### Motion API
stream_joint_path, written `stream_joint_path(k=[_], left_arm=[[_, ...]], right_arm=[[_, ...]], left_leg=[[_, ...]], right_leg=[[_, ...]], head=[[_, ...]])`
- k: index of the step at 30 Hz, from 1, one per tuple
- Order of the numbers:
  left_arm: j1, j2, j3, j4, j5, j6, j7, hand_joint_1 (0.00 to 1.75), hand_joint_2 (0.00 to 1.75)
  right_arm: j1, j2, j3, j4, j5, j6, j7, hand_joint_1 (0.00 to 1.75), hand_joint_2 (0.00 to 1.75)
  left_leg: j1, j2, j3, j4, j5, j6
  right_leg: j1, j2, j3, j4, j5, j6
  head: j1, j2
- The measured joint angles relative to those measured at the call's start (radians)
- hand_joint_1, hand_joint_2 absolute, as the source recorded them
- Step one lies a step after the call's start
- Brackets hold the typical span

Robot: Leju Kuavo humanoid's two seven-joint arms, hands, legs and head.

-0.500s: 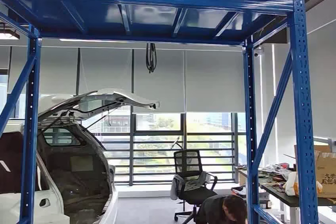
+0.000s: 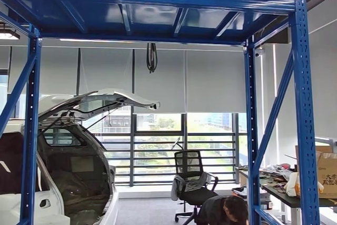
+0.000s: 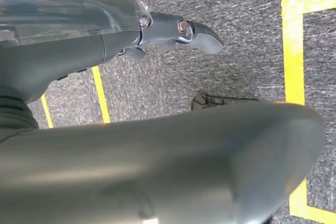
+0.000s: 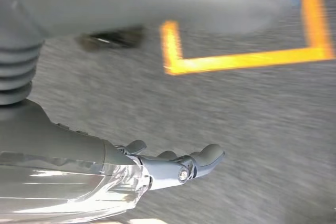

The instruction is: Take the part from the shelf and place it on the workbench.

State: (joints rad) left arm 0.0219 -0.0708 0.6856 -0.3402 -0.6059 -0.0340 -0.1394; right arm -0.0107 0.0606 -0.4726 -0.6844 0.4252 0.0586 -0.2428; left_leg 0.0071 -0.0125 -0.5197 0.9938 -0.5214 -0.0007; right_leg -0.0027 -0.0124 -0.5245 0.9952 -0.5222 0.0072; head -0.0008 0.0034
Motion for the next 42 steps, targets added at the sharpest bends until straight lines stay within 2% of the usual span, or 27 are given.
stream_joint_path(k=[11,14,15,18,37,41,42], left_arm=[[-0.027,-0.019,0.135,0.019,-0.13,-0.008,-0.023,0.0,0.0],[-0.033,-0.024,0.169,0.024,-0.166,-0.008,-0.026,0.0,0.0],[-0.036,-0.026,0.18,0.026,-0.178,-0.008,-0.028,0.0,0.0],[-0.043,-0.031,0.215,0.032,-0.215,-0.009,-0.032,0.0,0.0],[-0.086,-0.06,0.425,0.069,-0.448,-0.022,-0.054,0.0,0.0],[-0.095,-0.064,0.468,0.076,-0.504,-0.024,-0.06,0.0,0.0],[-0.096,-0.067,0.478,0.078,-0.518,-0.025,-0.062,0.0,0.0]], right_arm=[[-0.073,-0.004,0.109,-0.364,-0.005,0.014,-0.061,0.0,0.0],[-0.094,-0.01,0.15,-0.465,-0.007,0.014,-0.074,0.0,1.31],[-0.1,-0.012,0.165,-0.498,-0.008,0.014,-0.078,0.0,1.31],[-0.118,-0.021,0.21,-0.598,-0.011,0.015,-0.094,0.0,0.0],[-0.199,-0.083,0.491,-1.176,-0.038,0.017,-0.205,0.0,0.0],[-0.21,-0.096,0.549,-1.294,-0.049,0.017,-0.231,0.0,0.0],[-0.213,-0.1,0.561,-1.323,-0.052,0.017,-0.239,0.0,0.0]], left_leg=[[0.0,0.0,0.0,0.0,0.0,0.0],[0.0,0.0,0.0,0.001,0.0,0.0],[0.0,0.0,0.0,0.001,0.0,0.0],[0.0,0.0,0.0,0.001,0.0,0.0],[0.0,0.0,-0.001,0.001,0.0,0.0],[-0.004,0.0,-0.005,0.005,0.0,0.012],[-0.001,0.002,-0.001,-0.004,0.005,0.016]], right_leg=[[0.0,0.0,0.0,0.0,0.0,0.0],[0.0,0.0,0.0,0.0,0.0,0.0],[0.0,0.0,0.0,0.0,0.0,0.0],[0.0,0.0,0.0,0.0,0.0,0.0],[0.0,0.0,-0.001,0.0,0.001,0.001],[-0.005,-0.001,-0.002,-0.005,0.006,0.011],[-0.005,-0.001,0.0,-0.005,0.004,0.014]], head=[[0.0,0.0],[0.0,0.0],[0.0,0.0],[0.0,0.0],[0.0,0.0],[0.0,0.0],[0.001,0.0]])
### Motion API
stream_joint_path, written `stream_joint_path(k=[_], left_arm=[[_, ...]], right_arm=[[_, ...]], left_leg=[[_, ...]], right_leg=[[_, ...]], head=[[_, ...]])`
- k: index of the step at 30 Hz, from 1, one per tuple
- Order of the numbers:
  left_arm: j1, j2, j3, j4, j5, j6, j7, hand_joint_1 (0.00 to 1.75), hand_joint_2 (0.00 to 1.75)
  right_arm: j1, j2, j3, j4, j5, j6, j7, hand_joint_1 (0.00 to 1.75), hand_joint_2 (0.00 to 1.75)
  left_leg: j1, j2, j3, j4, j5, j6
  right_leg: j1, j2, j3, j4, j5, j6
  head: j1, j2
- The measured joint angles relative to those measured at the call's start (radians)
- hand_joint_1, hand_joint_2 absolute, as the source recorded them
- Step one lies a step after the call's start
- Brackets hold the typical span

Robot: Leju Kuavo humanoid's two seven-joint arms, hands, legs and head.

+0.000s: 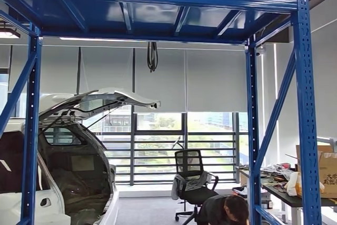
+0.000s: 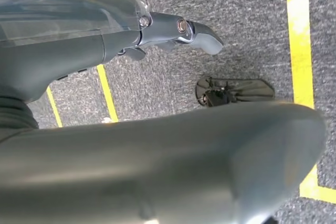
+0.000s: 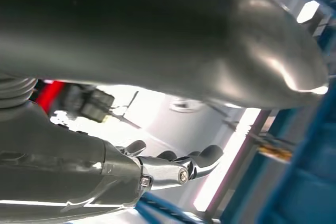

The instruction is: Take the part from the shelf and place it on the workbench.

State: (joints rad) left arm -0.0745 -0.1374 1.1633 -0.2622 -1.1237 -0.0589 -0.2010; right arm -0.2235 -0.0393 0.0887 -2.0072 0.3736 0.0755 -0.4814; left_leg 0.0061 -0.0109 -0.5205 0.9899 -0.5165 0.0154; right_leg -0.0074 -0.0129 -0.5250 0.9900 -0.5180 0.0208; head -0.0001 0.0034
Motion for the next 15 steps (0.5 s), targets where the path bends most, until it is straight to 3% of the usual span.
stream_joint_path(k=[2,5,6,7,8,10,11,13,15], left_arm=[[-0.004,-0.006,0.016,0.003,-0.026,-0.002,-0.004,0.0,0.0],[-0.01,-0.012,0.031,0.008,-0.047,-0.003,-0.007,0.0,0.0],[-0.01,-0.014,0.035,0.01,-0.05,-0.003,-0.007,0.0,0.0],[-0.01,-0.015,0.039,0.011,-0.051,-0.003,-0.007,0.0,0.0],[-0.01,-0.017,0.042,0.013,-0.051,-0.004,-0.007,0.0,0.0],[-0.01,-0.019,0.047,0.015,-0.051,-0.004,-0.009,0.0,0.0],[-0.012,-0.019,0.049,0.016,-0.051,-0.004,-0.01,0.0,0.0],[-0.014,-0.02,0.052,0.017,-0.052,-0.005,-0.011,0.0,0.0],[-0.015,-0.022,0.054,0.018,-0.052,-0.006,-0.011,0.0,0.0]], right_arm=[[-0.005,-0.009,0.02,-0.048,-0.005,0.0,-0.015,0.0,0.0],[-0.006,-0.021,0.036,-0.088,-0.01,0.001,-0.026,0.0,0.0],[-0.005,-0.025,0.04,-0.096,-0.011,0.001,-0.026,0.0,0.0],[-0.004,-0.027,0.043,-0.103,-0.011,0.001,-0.026,0.0,0.0],[-0.004,-0.03,0.046,-0.109,-0.011,0.001,-0.027,0.0,0.0],[-0.004,-0.034,0.051,-0.12,-0.011,0.002,-0.027,0.0,0.0],[-0.004,-0.036,0.052,-0.123,-0.012,0.002,-0.027,0.0,0.0],[-0.003,-0.039,0.054,-0.127,-0.012,0.003,-0.026,0.0,0.0],[-0.001,-0.04,0.054,-0.13,-0.013,0.003,-0.025,0.0,0.0]], left_leg=[[0.009,0.003,0.011,-0.022,0.011,0.007],[0.02,0.005,0.017,-0.032,0.015,0.01],[0.022,0.005,0.018,-0.032,0.013,0.007],[0.025,0.004,0.021,-0.031,0.011,0.003],[0.03,0.003,0.025,-0.029,0.006,-0.003],[0.039,-0.001,0.032,-0.021,-0.009,-0.022],[0.041,-0.003,0.033,-0.014,-0.016,-0.032],[0.039,-0.005,0.027,-0.005,-0.024,-0.045],[0.04,-0.004,0.025,-0.005,-0.026,-0.051]], right_leg=[[0.002,0.004,-0.013,0.034,-0.023,0.007],[-0.006,0.009,-0.107,0.213,-0.1,0.023],[-0.011,0.009,-0.137,0.262,-0.109,0.03],[-0.017,0.009,-0.151,0.276,-0.097,0.037],[-0.022,0.009,-0.144,0.247,-0.064,0.044],[-0.032,0.01,-0.093,0.118,0.017,0.06],[-0.034,0.013,-0.07,0.062,0.039,0.061],[-0.031,0.017,-0.06,0.03,0.035,0.049],[-0.029,0.018,-0.065,0.032,0.028,0.027]], head=[[0.0,0.0],[0.0,0.0],[0.0,0.0],[0.0,0.0],[0.0,0.0],[0.0,0.0],[0.0,0.0],[0.001,0.0],[0.001,0.0]])
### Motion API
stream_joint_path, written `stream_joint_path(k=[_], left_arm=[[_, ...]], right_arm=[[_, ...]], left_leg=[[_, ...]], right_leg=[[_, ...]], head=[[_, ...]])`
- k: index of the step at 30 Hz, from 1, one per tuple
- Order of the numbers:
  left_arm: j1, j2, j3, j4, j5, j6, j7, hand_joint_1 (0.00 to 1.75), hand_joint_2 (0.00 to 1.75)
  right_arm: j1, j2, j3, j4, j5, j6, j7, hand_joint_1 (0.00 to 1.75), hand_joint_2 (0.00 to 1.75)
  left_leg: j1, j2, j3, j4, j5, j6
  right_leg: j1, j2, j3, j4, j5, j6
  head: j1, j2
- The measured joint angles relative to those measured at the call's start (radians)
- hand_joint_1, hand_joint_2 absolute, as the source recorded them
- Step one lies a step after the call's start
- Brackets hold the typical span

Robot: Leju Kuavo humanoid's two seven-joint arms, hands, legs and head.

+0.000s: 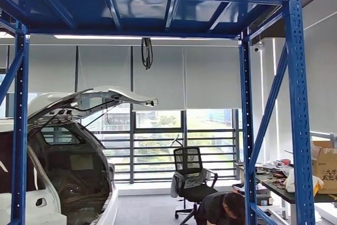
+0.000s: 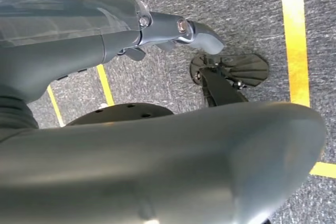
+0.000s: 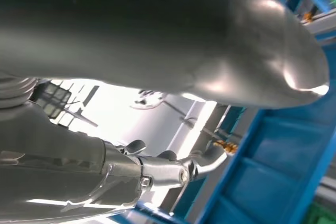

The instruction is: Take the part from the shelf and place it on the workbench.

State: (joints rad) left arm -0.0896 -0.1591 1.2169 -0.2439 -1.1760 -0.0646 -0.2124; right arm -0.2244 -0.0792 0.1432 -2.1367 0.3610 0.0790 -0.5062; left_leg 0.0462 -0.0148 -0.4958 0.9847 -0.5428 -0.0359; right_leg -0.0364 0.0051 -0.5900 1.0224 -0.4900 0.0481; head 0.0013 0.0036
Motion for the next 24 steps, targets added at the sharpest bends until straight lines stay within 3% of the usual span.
stream_joint_path(k=[2,3,5,6,7,8,10,11,12,14,17,19,21,22,23,24], left_arm=[[-0.002,-0.001,0.001,0.0,0.0,0.0,0.0,0.0,0.0],[-0.004,-0.002,0.001,0.0,0.0,0.0,0.0,0.0,0.0],[-0.004,-0.002,0.001,0.0,0.0,0.0,0.0,0.0,0.0],[-0.002,-0.002,0.001,0.0,0.0,0.0,0.0,0.0,0.0],[0.0,-0.002,0.002,0.0,0.0,0.0,0.0,0.0,0.0],[0.001,-0.002,0.002,0.0,0.0,0.0,0.0,0.0,0.0],[0.001,-0.002,0.003,0.0,0.0,0.0,-0.001,0.0,0.0],[0.001,-0.002,0.003,0.0,0.0,0.0,-0.001,0.0,0.0],[0.0,-0.002,0.003,0.0,0.0,0.0,-0.001,0.0,0.0],[-0.002,-0.002,0.004,0.0,0.0,0.0,-0.002,0.0,0.0],[-0.001,-0.002,0.004,0.0,0.0,0.0,-0.004,0.0,0.0],[-0.002,-0.002,0.004,0.0,0.0,0.0,-0.006,0.0,0.0],[-0.002,-0.003,0.005,0.0,0.0,0.0,-0.006,0.0,0.0],[-0.002,-0.003,0.005,0.0,0.0,0.0,-0.006,0.0,0.0],[-0.001,-0.003,0.005,0.0,0.0,0.0,-0.006,0.0,0.0],[-0.001,-0.003,0.006,0.0,0.0,0.0,-0.006,0.0,0.0]], right_arm=[[0.0,-0.001,0.001,-0.002,0.0,0.001,0.0,0.0,0.0],[0.0,-0.001,0.001,-0.003,0.0,0.001,-0.001,0.0,0.0],[0.003,-0.001,0.002,-0.004,0.0,0.002,-0.001,0.0,0.0],[0.004,-0.001,0.003,-0.004,0.0,0.002,-0.001,0.0,0.0],[0.006,-0.001,0.003,-0.004,0.001,0.002,-0.001,0.0,0.0],[0.007,-0.001,0.003,-0.004,0.001,0.002,-0.001,0.0,0.0],[0.008,-0.001,0.004,-0.004,0.003,0.002,0.0,0.0,0.0],[0.008,-0.001,0.004,-0.004,0.003,0.002,0.0,0.0,0.0],[0.009,-0.001,0.004,-0.004,0.003,0.002,0.0,0.0,0.0],[0.011,-0.001,0.004,-0.003,0.003,0.002,0.002,0.0,0.0],[0.015,-0.001,0.004,-0.003,0.0,0.002,0.006,0.0,0.0],[0.017,-0.001,0.003,-0.002,-0.004,0.002,0.011,0.0,0.0],[0.024,-0.001,0.002,0.002,-0.013,0.005,0.017,0.0,0.0],[0.027,-0.001,0.001,0.004,-0.018,0.008,0.021,0.0,0.0],[0.03,-0.001,-0.001,0.007,-0.023,0.011,0.024,0.0,0.0],[0.032,-0.001,-0.002,0.009,-0.027,0.013,0.025,0.0,0.0]], left_leg=[[0.001,0.004,-0.015,0.034,-0.023,-0.002],[0.0,0.006,-0.039,0.083,-0.047,-0.002],[-0.007,0.007,-0.119,0.228,-0.1,0.004],[-0.01,0.007,-0.155,0.287,-0.113,0.007],[-0.014,0.007,-0.178,0.312,-0.105,0.012],[-0.017,0.007,-0.182,0.298,-0.077,0.019],[-0.026,0.007,-0.147,0.187,0.009,0.038],[-0.031,0.008,-0.127,0.134,0.04,0.046],[-0.036,0.009,-0.111,0.094,0.053,0.052],[-0.041,0.009,-0.101,0.067,0.046,0.056],[-0.036,0.007,-0.092,0.047,0.043,0.061],[-0.034,0.007,-0.084,0.041,0.043,0.067],[-0.035,0.007,-0.081,0.041,0.04,0.072],[-0.036,0.007,-0.079,0.041,0.038,0.073],[-0.037,0.006,-0.075,0.041,0.035,0.074],[-0.038,0.005,-0.07,0.041,0.032,0.074]], right_leg=[[0.001,-0.003,0.003,0.0,-0.005,-0.015],[0.002,-0.005,0.006,-0.001,-0.007,-0.021],[0.008,-0.009,0.009,-0.001,-0.012,-0.029],[0.011,-0.009,0.011,-0.001,-0.014,-0.033],[0.015,-0.009,0.015,-0.001,-0.017,-0.036],[0.019,-0.008,0.021,-0.001,-0.021,-0.038],[0.023,-0.006,0.037,-0.001,-0.031,-0.039],[0.026,-0.006,0.044,-0.001,-0.036,-0.036],[0.027,-0.005,0.047,-0.001,-0.04,-0.032],[0.028,-0.005,0.045,-0.003,-0.041,-0.022],[0.026,-0.006,0.039,0.011,-0.057,-0.004],[0.025,-0.006,-0.006,0.104,-0.104,0.004],[0.025,-0.006,-0.08,0.237,-0.149,0.009],[0.025,-0.006,-0.104,0.27,-0.148,0.01],[0.025,-0.006,-0.11,0.266,-0.127,0.009],[0.025,-0.006,-0.096,0.221,-0.089,0.007]], head=[[0.0,0.0],[0.0,0.0],[0.0,0.0],[0.0,0.0],[0.0,0.0],[0.0,0.0],[0.0,0.0],[0.0,0.0],[0.0,0.0],[0.001,0.0],[0.001,0.0],[0.001,0.0],[0.001,0.0],[0.001,0.0],[0.001,0.0],[0.001,0.0]])
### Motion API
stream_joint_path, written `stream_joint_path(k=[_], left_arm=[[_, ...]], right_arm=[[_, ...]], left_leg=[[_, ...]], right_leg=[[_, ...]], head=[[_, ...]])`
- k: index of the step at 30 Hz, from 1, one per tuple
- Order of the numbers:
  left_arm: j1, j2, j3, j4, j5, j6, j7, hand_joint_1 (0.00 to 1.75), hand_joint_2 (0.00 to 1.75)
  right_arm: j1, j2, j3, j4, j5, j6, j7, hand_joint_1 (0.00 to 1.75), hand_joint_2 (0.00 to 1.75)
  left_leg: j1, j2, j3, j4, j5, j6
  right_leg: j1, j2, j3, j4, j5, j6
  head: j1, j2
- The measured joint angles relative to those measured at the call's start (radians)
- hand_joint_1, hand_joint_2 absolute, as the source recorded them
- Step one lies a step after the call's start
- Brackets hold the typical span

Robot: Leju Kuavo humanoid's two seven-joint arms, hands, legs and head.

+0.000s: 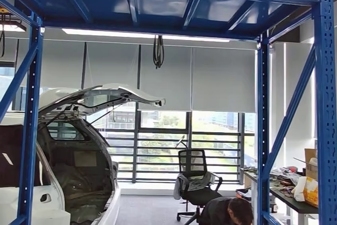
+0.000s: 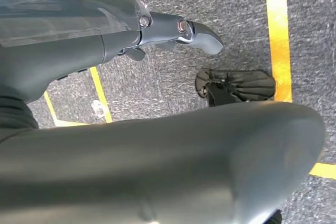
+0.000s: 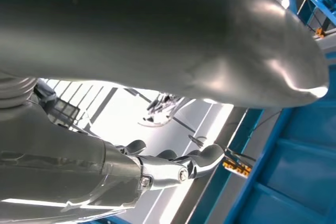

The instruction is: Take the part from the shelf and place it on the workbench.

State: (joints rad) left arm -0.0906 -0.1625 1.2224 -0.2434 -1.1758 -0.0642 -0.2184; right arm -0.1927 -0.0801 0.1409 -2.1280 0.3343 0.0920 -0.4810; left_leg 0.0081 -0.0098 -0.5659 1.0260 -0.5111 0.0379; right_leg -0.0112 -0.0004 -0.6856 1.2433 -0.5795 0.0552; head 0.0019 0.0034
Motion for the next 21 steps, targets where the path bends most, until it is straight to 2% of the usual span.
stream_joint_path(k=[1,2,3,5,8,10,12,13,14,15,17,18,19,21], left_arm=[[0.0,0.0,0.0,0.0,0.0,0.0,0.0,0.0,0.0],[0.0,0.0,0.001,0.0,0.0,0.0,0.0,0.0,0.0],[-0.001,0.0,0.001,0.0,0.0,0.001,0.0,0.0,0.0],[-0.001,-0.001,0.003,0.001,0.0,0.003,0.0,0.0,0.0],[-0.001,0.0,0.007,0.001,0.0,0.008,0.002,0.0,0.0],[-0.002,0.001,0.008,0.001,0.0,0.01,0.003,0.0,0.0],[0.0,0.003,0.01,0.001,0.001,0.013,0.005,0.0,0.0],[0.002,0.005,0.011,0.001,0.001,0.016,0.006,0.0,0.0],[0.004,0.006,0.012,0.001,0.002,0.019,0.006,0.0,0.0],[0.005,0.008,0.014,0.001,0.004,0.021,0.006,0.0,0.0],[0.005,0.012,0.017,0.001,0.007,0.023,0.006,0.0,0.0],[0.005,0.013,0.018,0.001,0.008,0.023,0.005,0.0,0.0],[0.005,0.014,0.019,0.001,0.009,0.022,0.004,0.0,0.0],[0.006,0.016,0.02,0.001,0.008,0.023,0.001,0.0,0.0]], right_arm=[[0.001,0.0,-0.001,0.002,-0.003,0.002,0.001,0.0,0.0],[0.001,0.0,-0.002,0.003,-0.005,0.004,0.002,0.0,0.0],[0.001,0.0,-0.003,0.004,-0.006,0.004,0.002,0.0,0.0],[0.005,0.0,-0.004,0.006,-0.008,0.006,0.003,0.0,0.0],[0.01,0.001,-0.004,0.007,-0.009,0.01,0.002,0.0,0.0],[0.011,0.002,-0.004,0.008,-0.009,0.012,0.0,0.0,0.0],[0.013,0.002,-0.004,0.01,-0.01,0.013,-0.005,0.0,0.0],[0.013,0.003,-0.004,0.011,-0.012,0.014,-0.008,0.0,0.0],[0.013,0.003,-0.004,0.013,-0.015,0.016,-0.011,0.0,0.0],[0.013,0.003,-0.004,0.015,-0.018,0.018,-0.013,0.0,0.0],[0.013,0.007,-0.005,0.017,-0.023,0.021,-0.016,0.0,0.0],[0.013,0.009,-0.005,0.018,-0.024,0.022,-0.017,0.0,0.0],[0.013,0.011,-0.006,0.018,-0.024,0.022,-0.019,0.0,0.0],[0.015,0.016,-0.008,0.019,-0.025,0.021,-0.023,0.0,0.0]], left_leg=[[-0.001,-0.001,0.006,0.0,-0.004,-0.001],[-0.003,-0.002,0.011,0.0,-0.008,-0.003],[-0.004,-0.003,0.013,0.0,-0.012,-0.006],[-0.004,-0.002,0.013,-0.002,-0.015,-0.015],[-0.005,-0.001,0.012,0.006,-0.028,-0.029],[-0.003,0.001,-0.026,0.086,-0.072,-0.036],[0.002,0.001,-0.1,0.22,-0.121,-0.044],[0.005,0.001,-0.128,0.264,-0.127,-0.048],[0.008,0.001,-0.139,0.27,-0.111,-0.052],[0.011,0.002,-0.13,0.238,-0.079,-0.055],[0.016,0.003,-0.077,0.111,0.0,-0.06],[0.016,0.004,-0.054,0.058,0.02,-0.059],[0.016,0.004,-0.04,0.025,0.027,-0.056],[0.012,0.004,-0.034,0.012,0.017,-0.042]], right_leg=[[0.001,0.0,0.027,-0.07,0.044,-0.005],[0.004,0.0,0.054,-0.135,0.076,-0.011],[0.007,0.0,0.076,-0.185,0.094,-0.018],[0.012,0.002,0.091,-0.218,0.093,-0.03],[0.006,0.002,0.099,-0.236,0.093,-0.045],[0.0,-0.002,0.109,-0.246,0.093,-0.053],[-0.001,-0.004,0.114,-0.247,0.089,-0.056],[-0.002,-0.004,0.117,-0.246,0.086,-0.056],[-0.003,-0.003,0.121,-0.246,0.082,-0.054],[-0.006,-0.002,0.128,-0.246,0.078,-0.051],[-0.009,-0.001,0.144,-0.244,0.065,-0.039],[-0.009,0.0,0.148,-0.241,0.058,-0.033],[-0.008,0.001,0.151,-0.24,0.054,-0.026],[-0.007,0.001,0.152,-0.241,0.05,-0.015]], head=[[0.0,0.0],[0.0,0.0],[0.0,0.0],[0.0,0.0],[0.0,0.0],[0.0,0.0],[0.0,0.0],[0.0,0.0],[0.0,0.0],[0.0,0.0],[0.0,0.0],[0.0,0.0],[0.0,0.0],[0.0,0.0]])
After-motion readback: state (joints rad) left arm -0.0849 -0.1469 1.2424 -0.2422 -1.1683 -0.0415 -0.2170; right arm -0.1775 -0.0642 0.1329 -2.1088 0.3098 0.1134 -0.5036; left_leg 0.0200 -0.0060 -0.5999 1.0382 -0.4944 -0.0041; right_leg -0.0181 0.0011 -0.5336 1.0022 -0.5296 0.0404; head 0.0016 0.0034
